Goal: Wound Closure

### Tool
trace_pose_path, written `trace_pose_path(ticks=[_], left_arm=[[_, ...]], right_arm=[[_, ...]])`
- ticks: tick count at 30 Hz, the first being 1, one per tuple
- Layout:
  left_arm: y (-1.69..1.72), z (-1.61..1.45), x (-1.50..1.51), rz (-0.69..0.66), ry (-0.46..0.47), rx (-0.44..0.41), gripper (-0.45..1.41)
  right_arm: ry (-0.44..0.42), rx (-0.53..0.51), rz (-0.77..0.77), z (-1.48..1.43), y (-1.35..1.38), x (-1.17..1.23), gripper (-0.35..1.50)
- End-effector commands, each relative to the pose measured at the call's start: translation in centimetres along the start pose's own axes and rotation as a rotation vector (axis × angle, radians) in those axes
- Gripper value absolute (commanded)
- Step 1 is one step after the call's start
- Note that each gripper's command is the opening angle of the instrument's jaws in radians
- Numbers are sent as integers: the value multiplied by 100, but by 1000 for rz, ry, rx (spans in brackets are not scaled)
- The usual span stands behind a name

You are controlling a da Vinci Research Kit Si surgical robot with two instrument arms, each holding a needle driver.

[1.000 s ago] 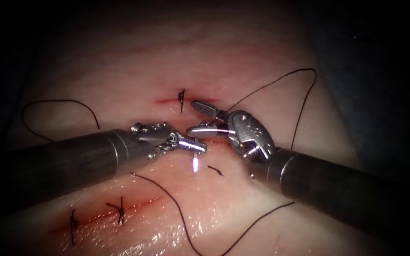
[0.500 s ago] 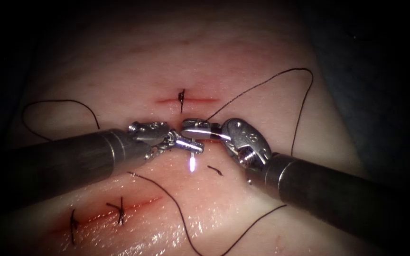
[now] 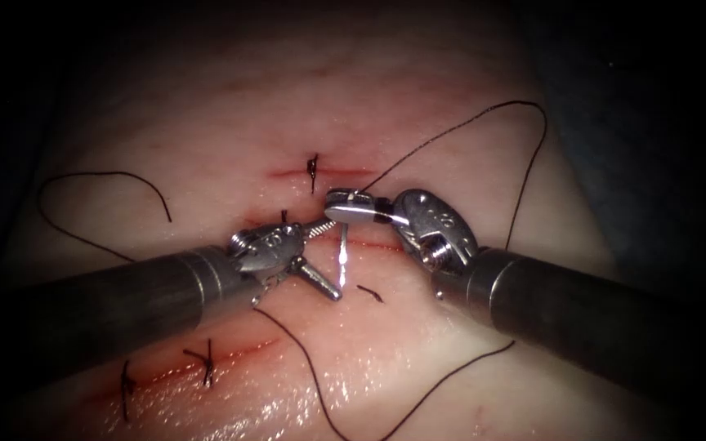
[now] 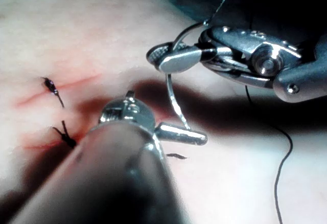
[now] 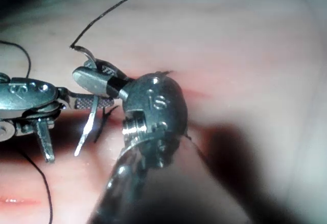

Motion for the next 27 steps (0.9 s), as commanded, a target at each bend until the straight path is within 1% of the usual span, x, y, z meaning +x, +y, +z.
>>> trace_pose_path(ticks=[1, 2, 3, 4, 7, 11, 14, 15, 16, 17, 18, 19, 20, 21, 22, 23, 25, 27], left_arm=[[-3, 2, -1, 43, -10, 37, 131], [0, -2, -6, 86, -24, 83, 126], [5, -5, -13, 161, -40, 112, 128], [7, -6, -16, 202, -48, 123, 128], [10, -7, -26, 237, -62, 159, 125], [12, -5, -29, 230, -71, 197, 118], [16, 5, -35, 255, -82, 237, 108], [16, 7, -36, 255, -88, 242, 104], [14, 11, -39, 255, -110, 239, 96], [12, 14, -41, 256, -120, 224, 83], [8, 17, -46, 259, -143, 212, 61], [5, 18, -48, 255, -153, 211, 49], [-2, 20, -54, 219, -177, 204, 22], [-5, 19, -57, 198, -182, 204, 12], [-9, 19, -61, 190, -191, 200, 4], [-15, 18, -66, 184, -210, 214, 0], [-21, 17, -71, 184, -243, 242, 0], [-27, 16, -80, 178, -288, 253, 2]], right_arm=[[9, -20, 9, 11, 11, -3, -35], [16, -34, 16, 12, 20, -6, -35], [19, -51, 9, 15, 33, -10, -35], [19, -57, 6, 15, 39, -12, -35], [10, -76, -18, 17, 61, -18, -35], [10, -11, -235, 20, 73, -28, -35], [28, 30, -364, 26, 78, -37, -35], [32, 37, -378, 28, 78, -39, -35], [42, 52, -405, 31, 79, -42, -35], [44, 67, -436, 33, 79, -43, -35], [47, 79, -495, 36, 80, -46, -35], [48, 88, -519, 38, 81, -48, -35], [59, 108, -589, 42, 81, -51, -35], [63, 112, -618, 44, 81, -52, -35], [67, 112, -658, 45, 81, -52, -35], [72, 105, -711, 48, 81, -51, -35], [69, 98, -756, 51, 81, -49, -35], [46, 108, -809, 54, 84, -48, -35]])
